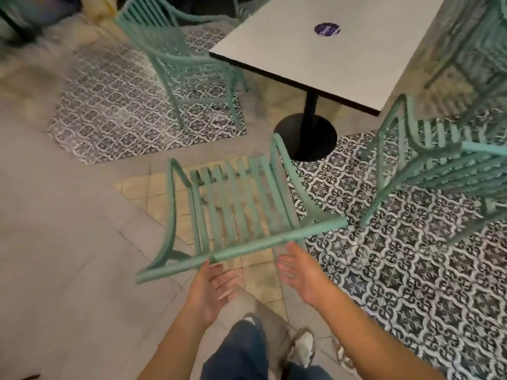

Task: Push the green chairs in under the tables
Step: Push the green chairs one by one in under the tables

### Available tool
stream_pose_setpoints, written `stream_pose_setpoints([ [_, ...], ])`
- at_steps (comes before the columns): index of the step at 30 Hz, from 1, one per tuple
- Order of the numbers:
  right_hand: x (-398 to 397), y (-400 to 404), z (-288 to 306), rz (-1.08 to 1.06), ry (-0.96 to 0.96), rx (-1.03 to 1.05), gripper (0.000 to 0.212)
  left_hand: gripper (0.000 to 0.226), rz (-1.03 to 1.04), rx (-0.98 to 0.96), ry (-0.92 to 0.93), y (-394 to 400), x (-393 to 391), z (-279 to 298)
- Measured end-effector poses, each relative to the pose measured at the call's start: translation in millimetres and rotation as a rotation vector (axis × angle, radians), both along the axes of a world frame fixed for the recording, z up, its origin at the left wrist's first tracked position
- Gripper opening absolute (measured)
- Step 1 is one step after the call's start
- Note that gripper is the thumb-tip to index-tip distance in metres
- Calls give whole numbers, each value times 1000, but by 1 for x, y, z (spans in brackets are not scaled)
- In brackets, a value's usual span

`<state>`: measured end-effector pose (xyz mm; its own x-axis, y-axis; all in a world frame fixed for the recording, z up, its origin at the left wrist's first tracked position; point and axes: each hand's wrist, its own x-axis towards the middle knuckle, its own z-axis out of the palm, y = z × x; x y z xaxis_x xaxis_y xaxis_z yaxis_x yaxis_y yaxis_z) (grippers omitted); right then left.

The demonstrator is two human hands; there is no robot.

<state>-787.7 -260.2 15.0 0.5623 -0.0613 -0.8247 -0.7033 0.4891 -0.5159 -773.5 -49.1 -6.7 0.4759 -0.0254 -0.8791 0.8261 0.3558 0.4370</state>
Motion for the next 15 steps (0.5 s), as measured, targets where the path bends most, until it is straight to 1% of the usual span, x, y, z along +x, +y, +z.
stream_pose_setpoints([
  [3, 30, -8, -10, -199, 66, 169, 37, 52, 283, -60, 4, 9, 1, -8],
  [6, 55, -8, -15, -340, 136, 218, 43, 44, 440, -126, -7, 20, 12, -12],
  [9, 67, -9, -17, -396, 182, 170, 41, 31, 553, -161, 8, 34, 26, -10],
  [10, 71, -9, -19, -380, 179, 110, 38, 29, 604, -179, 22, 40, 31, -12],
  [11, 73, -10, -17, -398, 184, 93, 31, 31, 643, -195, 32, 46, 35, -11],
  [13, 79, -11, -14, -428, 182, 36, 16, 45, 690, -202, 68, 59, 48, -10],
  [15, 83, -6, -12, -386, 176, -35, 9, 52, 747, -156, 130, 65, 58, -11],
])
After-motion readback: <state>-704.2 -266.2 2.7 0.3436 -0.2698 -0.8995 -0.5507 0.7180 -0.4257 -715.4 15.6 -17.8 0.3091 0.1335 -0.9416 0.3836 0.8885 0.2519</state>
